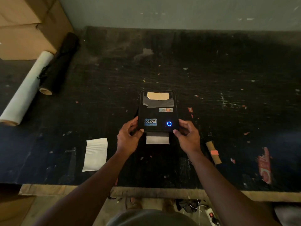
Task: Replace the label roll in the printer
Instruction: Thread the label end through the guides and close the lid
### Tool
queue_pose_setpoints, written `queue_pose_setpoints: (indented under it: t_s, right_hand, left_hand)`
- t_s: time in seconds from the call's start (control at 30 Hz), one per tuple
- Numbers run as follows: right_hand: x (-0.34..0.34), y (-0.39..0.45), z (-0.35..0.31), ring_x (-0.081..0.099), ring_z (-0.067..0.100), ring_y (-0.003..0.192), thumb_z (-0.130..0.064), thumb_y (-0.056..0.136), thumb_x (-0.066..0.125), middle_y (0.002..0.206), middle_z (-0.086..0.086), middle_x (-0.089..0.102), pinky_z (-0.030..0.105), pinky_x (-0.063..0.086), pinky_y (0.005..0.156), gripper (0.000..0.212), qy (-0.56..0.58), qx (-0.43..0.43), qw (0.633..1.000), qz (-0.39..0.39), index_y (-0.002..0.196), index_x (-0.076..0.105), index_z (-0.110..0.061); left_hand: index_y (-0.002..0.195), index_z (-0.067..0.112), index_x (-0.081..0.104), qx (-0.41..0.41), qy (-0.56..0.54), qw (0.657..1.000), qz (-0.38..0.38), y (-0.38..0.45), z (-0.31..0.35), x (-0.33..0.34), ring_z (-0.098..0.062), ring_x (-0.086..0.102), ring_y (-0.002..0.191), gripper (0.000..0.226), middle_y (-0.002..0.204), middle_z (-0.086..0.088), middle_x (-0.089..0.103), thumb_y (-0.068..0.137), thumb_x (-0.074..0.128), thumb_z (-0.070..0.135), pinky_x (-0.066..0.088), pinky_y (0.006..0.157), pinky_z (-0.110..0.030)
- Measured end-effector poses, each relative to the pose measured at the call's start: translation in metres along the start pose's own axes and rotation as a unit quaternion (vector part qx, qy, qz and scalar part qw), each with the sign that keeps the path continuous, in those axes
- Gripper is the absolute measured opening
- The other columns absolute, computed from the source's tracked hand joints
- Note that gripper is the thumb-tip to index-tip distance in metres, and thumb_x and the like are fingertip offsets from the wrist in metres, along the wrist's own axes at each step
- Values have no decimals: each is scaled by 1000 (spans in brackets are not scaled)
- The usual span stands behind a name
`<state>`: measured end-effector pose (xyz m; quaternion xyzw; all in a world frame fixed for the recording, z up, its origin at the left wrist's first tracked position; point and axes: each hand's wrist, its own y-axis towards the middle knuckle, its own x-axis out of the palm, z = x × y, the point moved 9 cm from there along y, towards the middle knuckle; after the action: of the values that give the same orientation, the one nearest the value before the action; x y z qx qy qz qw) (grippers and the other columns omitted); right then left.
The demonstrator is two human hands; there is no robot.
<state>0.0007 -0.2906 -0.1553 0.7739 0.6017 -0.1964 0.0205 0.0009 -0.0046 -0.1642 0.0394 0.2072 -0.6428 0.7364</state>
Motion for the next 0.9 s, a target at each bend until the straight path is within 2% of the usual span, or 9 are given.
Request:
queue_pose_setpoints:
  t_s: [0.07,0.2,0.27,0.33,0.4,0.6,0.73,0.87,0.9]
  right_hand:
    - [-1,0,1,64,0,106,0,84,80,127,-3,69,8,45,89,50,-8,-2,1000,2,128,66,-19]
    - [0,2,3,64,4,114,-1,84,80,129,-3,69,4,44,84,51,-12,-3,1000,-2,129,66,-19]
    - [1,3,3,63,-3,107,-1,84,80,127,-4,68,-1,46,79,51,-16,-4,1000,-4,130,66,-18]
    - [1,3,5,60,-11,101,0,84,80,126,-5,68,-6,43,76,51,-16,-1,1000,-4,129,65,-19]
    - [1,4,7,61,-7,105,-1,84,80,125,-6,68,-6,42,75,52,-15,1,1000,-4,129,65,-20]
    - [2,3,6,62,1,115,-4,84,80,128,-7,68,4,43,84,52,-12,1,1000,-5,130,65,-24]
    - [0,2,6,63,2,115,-3,84,80,128,-7,68,5,42,87,51,-17,3,1000,-2,130,66,-22]
    - [0,3,5,60,-13,101,-2,84,80,124,-10,66,-4,43,78,51,-24,1,1000,0,129,66,-21]
    - [0,2,5,60,-11,102,-2,84,80,124,-10,66,-4,43,78,51,-21,1,1000,-1,129,66,-21]
  left_hand:
    - [148,32,55,-4,2,1000,1,0,-2,0,-6,60,132,66,145,5,64,90,79,13,50,102,-19]
    - [147,33,55,-6,3,1000,1,0,-2,0,3,61,123,65,142,4,65,90,79,13,45,85,2]
    - [147,33,55,-5,5,1000,1,0,-2,-1,5,59,121,65,143,4,65,90,79,12,43,83,5]
    - [148,32,55,-1,9,1000,1,-1,-1,-1,1,59,125,65,144,3,64,90,79,12,44,83,4]
    - [148,31,55,4,9,1000,0,-1,1,-1,-1,58,128,65,145,2,63,91,78,12,45,84,2]
    - [149,30,53,7,12,1000,0,-2,3,-1,-2,57,129,65,146,2,63,91,78,12,45,83,3]
    - [149,29,53,6,22,1000,1,-2,4,-1,-2,57,128,65,146,1,63,91,78,12,46,83,1]
    - [149,31,53,-1,22,1000,-2,-2,3,-1,0,57,128,66,146,4,63,91,78,14,44,86,-3]
    - [149,32,53,-1,20,1000,-4,-2,2,-1,1,57,127,66,145,5,62,91,78,14,43,87,-3]
